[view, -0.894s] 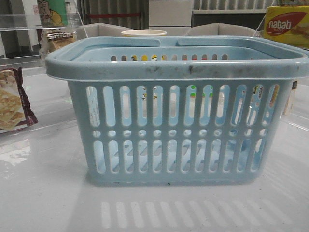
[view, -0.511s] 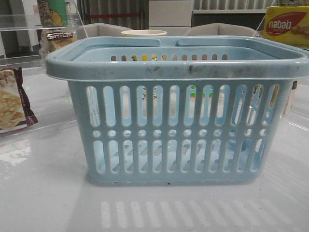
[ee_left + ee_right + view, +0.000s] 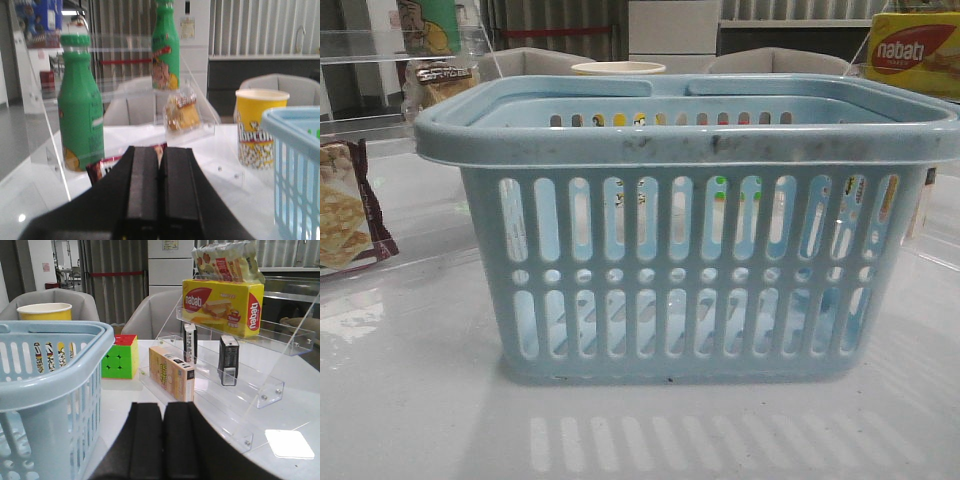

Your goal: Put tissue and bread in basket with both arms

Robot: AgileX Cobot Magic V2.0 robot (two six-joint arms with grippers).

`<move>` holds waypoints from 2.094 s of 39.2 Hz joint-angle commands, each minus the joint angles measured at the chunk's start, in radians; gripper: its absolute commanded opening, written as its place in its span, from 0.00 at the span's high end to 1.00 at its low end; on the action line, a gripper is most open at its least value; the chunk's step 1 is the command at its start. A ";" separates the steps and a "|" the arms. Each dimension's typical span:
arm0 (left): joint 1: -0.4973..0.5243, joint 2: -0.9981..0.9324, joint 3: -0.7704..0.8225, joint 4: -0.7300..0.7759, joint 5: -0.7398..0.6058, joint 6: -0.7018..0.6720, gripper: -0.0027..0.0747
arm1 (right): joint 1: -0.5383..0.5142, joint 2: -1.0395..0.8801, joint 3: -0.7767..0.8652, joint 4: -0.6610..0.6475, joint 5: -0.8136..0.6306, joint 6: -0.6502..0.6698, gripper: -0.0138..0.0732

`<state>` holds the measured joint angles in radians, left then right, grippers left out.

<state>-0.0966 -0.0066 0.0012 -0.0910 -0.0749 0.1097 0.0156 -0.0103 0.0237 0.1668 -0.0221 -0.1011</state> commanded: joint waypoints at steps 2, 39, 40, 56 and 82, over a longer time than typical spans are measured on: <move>0.000 -0.016 -0.091 -0.007 -0.114 -0.003 0.85 | 0.001 -0.018 -0.113 0.000 -0.048 -0.011 0.81; 0.000 0.450 -0.740 -0.007 0.746 -0.003 0.85 | 0.001 0.483 -0.683 -0.088 0.672 -0.011 0.81; 0.000 0.459 -0.740 -0.007 0.755 -0.003 0.85 | 0.001 0.497 -0.683 -0.088 0.684 -0.011 0.81; 0.000 0.600 -0.711 -0.007 0.746 -0.003 0.51 | 0.001 0.718 -0.683 -0.088 0.732 -0.011 0.49; -0.338 0.678 -0.711 0.002 0.703 0.001 0.27 | -0.245 1.349 -1.067 -0.087 0.503 0.055 0.29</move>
<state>-0.4233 0.6673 -0.6795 -0.0870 0.7097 0.1097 -0.2218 1.2941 -0.9523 0.0886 0.5620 -0.0446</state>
